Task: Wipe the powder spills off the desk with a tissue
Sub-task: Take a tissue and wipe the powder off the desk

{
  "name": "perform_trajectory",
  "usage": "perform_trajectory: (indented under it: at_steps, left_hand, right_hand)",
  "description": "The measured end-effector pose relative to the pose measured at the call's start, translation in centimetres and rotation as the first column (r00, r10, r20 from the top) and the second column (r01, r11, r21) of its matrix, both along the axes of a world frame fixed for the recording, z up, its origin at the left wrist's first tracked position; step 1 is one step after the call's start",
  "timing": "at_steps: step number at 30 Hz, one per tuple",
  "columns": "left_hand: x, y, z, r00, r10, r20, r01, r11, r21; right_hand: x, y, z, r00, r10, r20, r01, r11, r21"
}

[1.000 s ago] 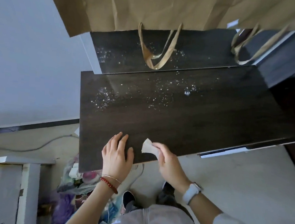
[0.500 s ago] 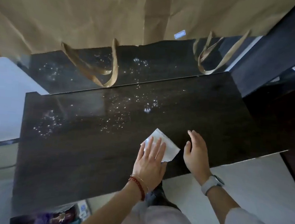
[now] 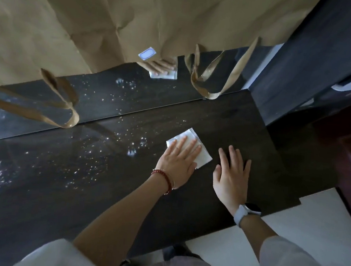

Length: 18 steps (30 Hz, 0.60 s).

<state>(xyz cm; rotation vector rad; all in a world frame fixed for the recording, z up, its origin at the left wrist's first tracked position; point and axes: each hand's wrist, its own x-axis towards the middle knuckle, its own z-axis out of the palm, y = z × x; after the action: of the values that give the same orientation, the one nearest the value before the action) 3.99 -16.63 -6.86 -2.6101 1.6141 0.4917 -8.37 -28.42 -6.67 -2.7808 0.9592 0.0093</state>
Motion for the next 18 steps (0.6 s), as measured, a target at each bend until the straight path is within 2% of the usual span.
perform_trajectory:
  at_steps: [4, 10, 14, 18]
  left_hand:
    - [2.5, -4.2, -0.3, 1.0, 0.014, 0.021, -0.014, 1.0, -0.006]
    - [3.7, -10.6, -0.8, 0.994, -0.089, 0.056, 0.09, 0.996, -0.018]
    - [5.4, -12.7, -0.6, 0.999, 0.039, -0.007, -0.039, 0.997, -0.071]
    - [6.9, -9.3, -0.4, 0.979, 0.197, -0.047, -0.202, 0.972, -0.123]
  right_hand:
    - [0.3, -1.1, -0.7, 1.0, -0.008, 0.022, 0.009, 0.999, -0.044]
    - [0.1, -1.1, -1.7, 1.0, -0.021, 0.011, 0.022, 0.996, -0.091]
    - [0.0, -1.3, -1.8, 1.0, -0.019, 0.018, 0.021, 0.995, -0.094]
    - [0.0, -1.3, -1.8, 0.999, -0.016, 0.035, 0.019, 0.996, -0.09]
